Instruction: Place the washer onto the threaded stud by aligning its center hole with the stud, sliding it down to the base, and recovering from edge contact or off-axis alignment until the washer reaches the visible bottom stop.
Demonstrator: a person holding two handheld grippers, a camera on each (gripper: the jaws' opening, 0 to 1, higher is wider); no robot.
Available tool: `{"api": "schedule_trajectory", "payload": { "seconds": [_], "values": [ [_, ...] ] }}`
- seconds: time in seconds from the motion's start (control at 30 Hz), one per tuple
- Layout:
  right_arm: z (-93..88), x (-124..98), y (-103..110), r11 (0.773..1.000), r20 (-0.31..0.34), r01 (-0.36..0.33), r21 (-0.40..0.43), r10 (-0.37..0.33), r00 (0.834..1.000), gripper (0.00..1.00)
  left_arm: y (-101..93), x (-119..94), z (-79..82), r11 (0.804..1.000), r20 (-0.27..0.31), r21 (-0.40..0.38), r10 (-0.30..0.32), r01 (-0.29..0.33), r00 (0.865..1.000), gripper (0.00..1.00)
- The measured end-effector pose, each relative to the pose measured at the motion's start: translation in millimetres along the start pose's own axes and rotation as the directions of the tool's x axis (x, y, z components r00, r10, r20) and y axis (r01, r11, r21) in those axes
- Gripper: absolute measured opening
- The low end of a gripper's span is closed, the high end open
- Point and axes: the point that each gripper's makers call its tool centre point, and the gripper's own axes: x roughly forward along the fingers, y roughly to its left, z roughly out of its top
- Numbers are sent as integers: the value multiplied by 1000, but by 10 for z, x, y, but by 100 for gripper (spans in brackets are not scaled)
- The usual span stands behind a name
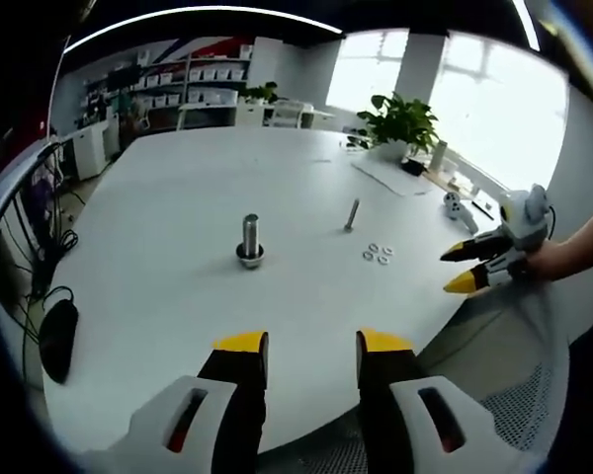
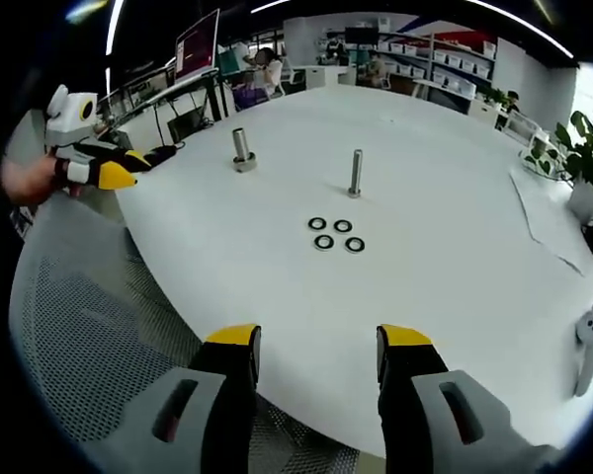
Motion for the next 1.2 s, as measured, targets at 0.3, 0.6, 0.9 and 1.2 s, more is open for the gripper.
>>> {"api": "schedule_trajectory", "payload": {
  "seconds": [0.3, 0.6, 0.9, 1.2],
  "values": [
    [-48, 22, 5, 1000, -30, 1, -6, -1, 1000, 50, 113, 16, -26, 999, 11, 18, 39, -39, 999, 34],
    [-72, 31, 23, 1000, -45, -11, -15, 10, 999, 50, 124, 59, -89, 998, -6, 50, 27, -27, 1000, 32],
    [-78, 28, 24, 1000, -46, -12, -8, 12, 999, 49, 48, 114, -167, 997, -36, 75, -4, 7, 999, 33],
    [-74, 26, 5, 1000, -38, -4, 2, 4, 999, 49, -35, 137, -205, 993, -54, 112, -43, 49, 998, 35]
  ]
}}
